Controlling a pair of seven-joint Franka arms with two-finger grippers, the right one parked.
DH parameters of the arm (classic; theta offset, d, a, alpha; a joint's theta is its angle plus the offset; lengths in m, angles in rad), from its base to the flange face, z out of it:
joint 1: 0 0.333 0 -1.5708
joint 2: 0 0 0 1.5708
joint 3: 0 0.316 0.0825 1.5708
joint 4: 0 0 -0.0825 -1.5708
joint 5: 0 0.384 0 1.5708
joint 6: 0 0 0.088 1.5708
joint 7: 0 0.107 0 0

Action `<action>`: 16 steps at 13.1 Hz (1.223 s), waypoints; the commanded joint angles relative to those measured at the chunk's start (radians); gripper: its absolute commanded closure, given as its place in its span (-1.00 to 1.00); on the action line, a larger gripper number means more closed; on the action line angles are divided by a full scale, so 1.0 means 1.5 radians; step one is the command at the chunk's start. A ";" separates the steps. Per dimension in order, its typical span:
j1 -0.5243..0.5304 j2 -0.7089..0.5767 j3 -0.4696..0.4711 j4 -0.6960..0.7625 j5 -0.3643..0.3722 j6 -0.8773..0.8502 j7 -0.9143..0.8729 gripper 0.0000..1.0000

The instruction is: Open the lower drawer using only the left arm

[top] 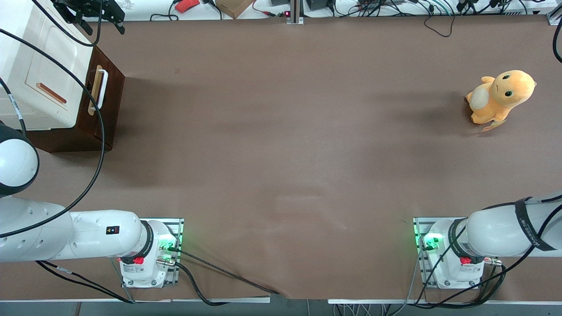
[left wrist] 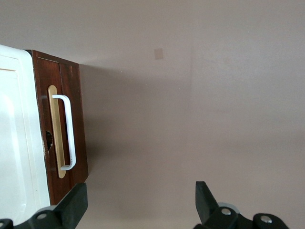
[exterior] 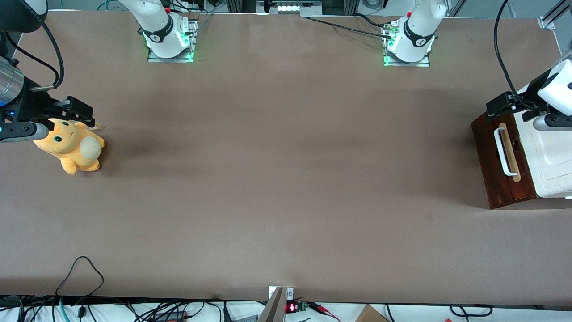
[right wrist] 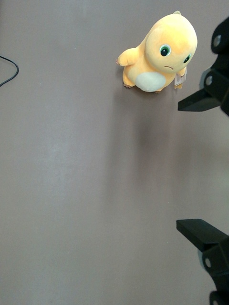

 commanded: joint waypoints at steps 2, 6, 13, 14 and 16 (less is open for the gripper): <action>-0.003 0.016 0.003 -0.031 0.015 0.047 0.005 -1.00; -0.017 0.059 -0.051 -0.068 0.257 0.070 -0.099 -1.00; -0.022 0.157 -0.125 -0.208 0.620 0.068 -0.453 -1.00; -0.022 0.176 -0.125 -0.224 0.665 0.064 -0.496 -1.00; -0.023 0.220 -0.129 -0.238 0.740 0.039 -0.558 -1.00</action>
